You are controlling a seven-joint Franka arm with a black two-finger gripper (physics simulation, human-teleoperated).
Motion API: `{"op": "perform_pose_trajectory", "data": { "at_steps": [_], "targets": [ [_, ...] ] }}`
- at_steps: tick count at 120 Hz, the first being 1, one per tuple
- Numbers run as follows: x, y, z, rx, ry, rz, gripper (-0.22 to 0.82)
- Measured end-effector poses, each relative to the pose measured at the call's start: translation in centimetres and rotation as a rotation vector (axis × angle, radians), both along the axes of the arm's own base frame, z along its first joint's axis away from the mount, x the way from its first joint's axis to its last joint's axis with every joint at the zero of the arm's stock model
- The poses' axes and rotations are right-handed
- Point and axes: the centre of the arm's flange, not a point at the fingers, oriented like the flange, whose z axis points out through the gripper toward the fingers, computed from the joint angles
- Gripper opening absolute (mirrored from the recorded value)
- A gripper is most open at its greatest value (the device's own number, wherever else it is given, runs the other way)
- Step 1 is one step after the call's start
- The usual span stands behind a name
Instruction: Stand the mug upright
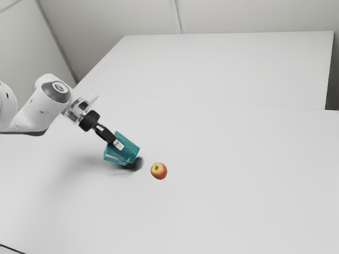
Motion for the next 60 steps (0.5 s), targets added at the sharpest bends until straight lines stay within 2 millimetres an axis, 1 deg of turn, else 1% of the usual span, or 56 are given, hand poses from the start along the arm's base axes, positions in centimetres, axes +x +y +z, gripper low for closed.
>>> {"op": "perform_pose_trajectory", "data": {
  "at_steps": [9,25,42,60],
  "targets": [
    [0.2,-1.9,0.9,0.093,-0.019,-0.053,-0.18],
    [0.4,-4.6,2.1,0.264,-0.051,-0.128,-0.18],
    [1.1,-5.8,2.4,0.422,-0.072,-0.166,-0.18],
    [1.0,-7.3,2.2,0.551,-0.099,-0.175,-0.18]
  ]
}}
